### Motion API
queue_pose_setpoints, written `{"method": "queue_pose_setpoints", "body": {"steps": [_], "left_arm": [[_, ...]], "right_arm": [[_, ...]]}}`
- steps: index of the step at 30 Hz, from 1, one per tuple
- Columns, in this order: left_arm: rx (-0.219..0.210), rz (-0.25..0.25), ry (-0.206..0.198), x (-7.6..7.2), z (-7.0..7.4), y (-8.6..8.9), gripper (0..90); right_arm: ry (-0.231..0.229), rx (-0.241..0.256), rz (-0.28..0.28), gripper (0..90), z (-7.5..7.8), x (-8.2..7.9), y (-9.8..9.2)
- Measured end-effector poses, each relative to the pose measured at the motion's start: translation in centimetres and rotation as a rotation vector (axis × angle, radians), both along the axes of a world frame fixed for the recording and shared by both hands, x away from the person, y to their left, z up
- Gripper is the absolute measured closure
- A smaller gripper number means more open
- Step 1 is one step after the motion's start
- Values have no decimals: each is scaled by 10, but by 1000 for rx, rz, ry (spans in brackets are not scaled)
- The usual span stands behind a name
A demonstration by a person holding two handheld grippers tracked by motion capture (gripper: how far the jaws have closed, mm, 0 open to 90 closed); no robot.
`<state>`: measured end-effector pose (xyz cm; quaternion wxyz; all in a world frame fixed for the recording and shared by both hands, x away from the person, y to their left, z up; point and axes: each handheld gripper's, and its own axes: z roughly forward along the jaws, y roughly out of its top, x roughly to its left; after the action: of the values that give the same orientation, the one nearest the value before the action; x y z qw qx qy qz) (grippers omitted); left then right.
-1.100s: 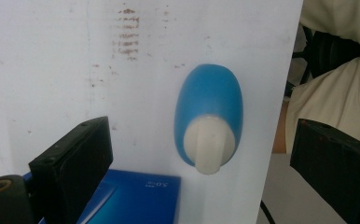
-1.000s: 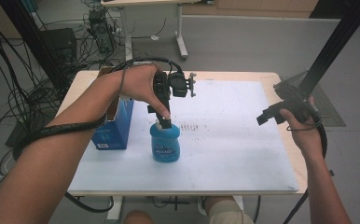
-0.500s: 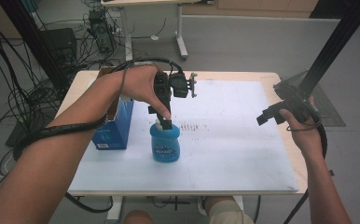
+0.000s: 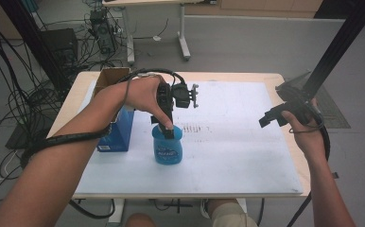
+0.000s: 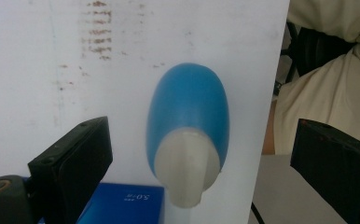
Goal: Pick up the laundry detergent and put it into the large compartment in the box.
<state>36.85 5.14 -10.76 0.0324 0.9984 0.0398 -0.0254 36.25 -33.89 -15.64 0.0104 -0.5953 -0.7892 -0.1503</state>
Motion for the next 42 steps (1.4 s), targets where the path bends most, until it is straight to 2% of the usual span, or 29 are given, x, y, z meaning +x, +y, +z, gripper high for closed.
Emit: {"method": "queue_pose_setpoints", "body": {"steps": [1, 2, 5, 6, 11, 15, 25, 42], "left_arm": [[0, 0, 0, 0, 0, 0, 58], [5, -1, 5, 1, -8, 0, 58], [12, -3, 8, 1, -15, -1, 58], [14, -4, 9, 0, -21, 0, 59], [10, -4, 11, 1, -31, 3, 59], [24, 9, 7, 2, -41, 6, 60], [34, 1, 3, 2, -49, 5, 61], [33, -3, -8, 0, -47, 3, 64]], "right_arm": [[0, 0, 1, 67, 0, 0, 0], [5, -1, -3, 67, 0, 0, 0], [4, 0, -4, 67, -2, 1, 0], [4, -1, -1, 67, -3, 1, 0], [8, -1, -2, 67, -4, 2, 1], [13, -1, -1, 67, -6, 3, 3], [22, -3, 3, 67, -9, 6, 6], [19, -3, 3, 67, -8, 5, 4]]}}
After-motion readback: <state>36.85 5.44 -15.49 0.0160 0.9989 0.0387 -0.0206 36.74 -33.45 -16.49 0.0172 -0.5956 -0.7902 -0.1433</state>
